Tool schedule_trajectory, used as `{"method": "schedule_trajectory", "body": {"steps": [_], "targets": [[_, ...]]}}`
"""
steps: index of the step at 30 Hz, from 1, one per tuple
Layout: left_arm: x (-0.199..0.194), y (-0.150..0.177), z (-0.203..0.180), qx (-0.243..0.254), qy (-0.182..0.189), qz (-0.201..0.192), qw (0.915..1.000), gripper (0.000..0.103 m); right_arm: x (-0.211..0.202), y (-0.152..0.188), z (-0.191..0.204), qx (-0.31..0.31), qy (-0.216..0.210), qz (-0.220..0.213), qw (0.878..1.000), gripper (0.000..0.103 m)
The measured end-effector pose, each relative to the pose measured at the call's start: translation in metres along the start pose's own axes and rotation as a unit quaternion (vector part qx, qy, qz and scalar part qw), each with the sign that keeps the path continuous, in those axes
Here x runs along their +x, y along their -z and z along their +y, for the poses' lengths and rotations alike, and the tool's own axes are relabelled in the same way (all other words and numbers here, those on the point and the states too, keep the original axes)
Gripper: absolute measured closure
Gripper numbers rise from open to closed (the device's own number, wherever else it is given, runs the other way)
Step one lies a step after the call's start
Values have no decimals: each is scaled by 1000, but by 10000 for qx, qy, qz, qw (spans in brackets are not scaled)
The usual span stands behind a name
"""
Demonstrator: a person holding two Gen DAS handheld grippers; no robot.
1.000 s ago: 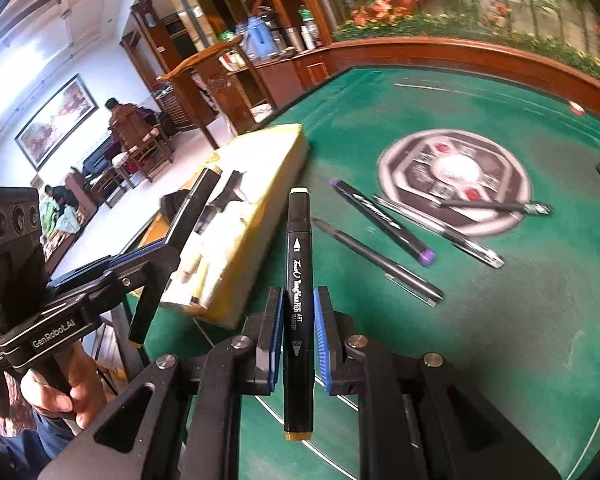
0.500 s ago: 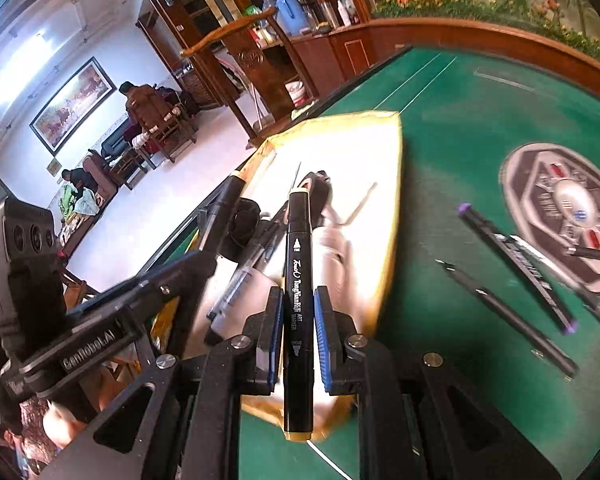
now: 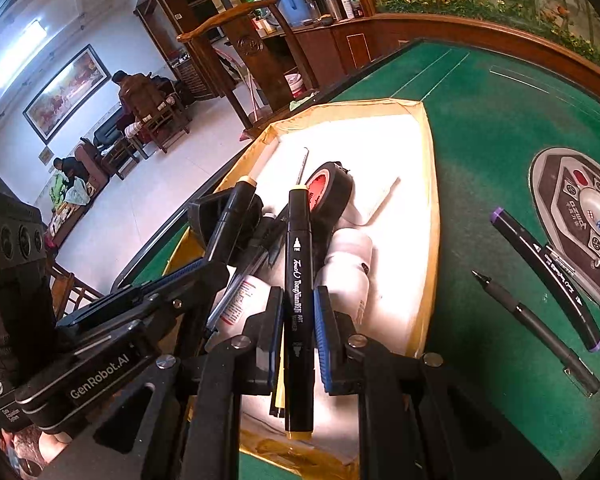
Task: Organize rigid objects
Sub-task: 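Carry both black markers over to the tray, then lower the markers into the tray and open both grippers, then move both open grippers back to the pens on the table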
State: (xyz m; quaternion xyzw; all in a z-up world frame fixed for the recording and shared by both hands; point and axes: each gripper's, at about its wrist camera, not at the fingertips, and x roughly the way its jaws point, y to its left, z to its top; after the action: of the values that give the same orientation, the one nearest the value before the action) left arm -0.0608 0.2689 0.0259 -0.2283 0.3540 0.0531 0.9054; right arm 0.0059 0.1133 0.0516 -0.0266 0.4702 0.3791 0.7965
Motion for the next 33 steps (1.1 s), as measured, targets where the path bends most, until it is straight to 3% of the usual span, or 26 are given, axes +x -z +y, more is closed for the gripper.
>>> {"method": "schedule_trajectory", "body": {"steps": [18,19,21,23,26,31,33], "targets": [[4,3,-4,-4,-84,79,9999,88,9,-7,9,-166,-16,66,9998,88],[4,3,-4,-4,-91,80,9999,86,7,-7,9,-159,-11,44,9999,88],[1,3,-5,-9,-81,50,10000,74,2,-8,6,-106,-22,-22,9999,88],[-5,3,-7,-32,-90,-40,9999,55,-3,-8,2,-45,-60,-36,10000,87],[-13,2,-11,-6,-66,-156,9999,40,-12,-7,-5,75,-122,-101,9998,86],[-21,1,-22,79,-91,-233,9997,35,-33,-3,-17,211,-206,-289,9991,85],[-22,2,-28,146,-117,-252,9995,34,-43,-1,-23,259,-237,-367,9987,80]]}}
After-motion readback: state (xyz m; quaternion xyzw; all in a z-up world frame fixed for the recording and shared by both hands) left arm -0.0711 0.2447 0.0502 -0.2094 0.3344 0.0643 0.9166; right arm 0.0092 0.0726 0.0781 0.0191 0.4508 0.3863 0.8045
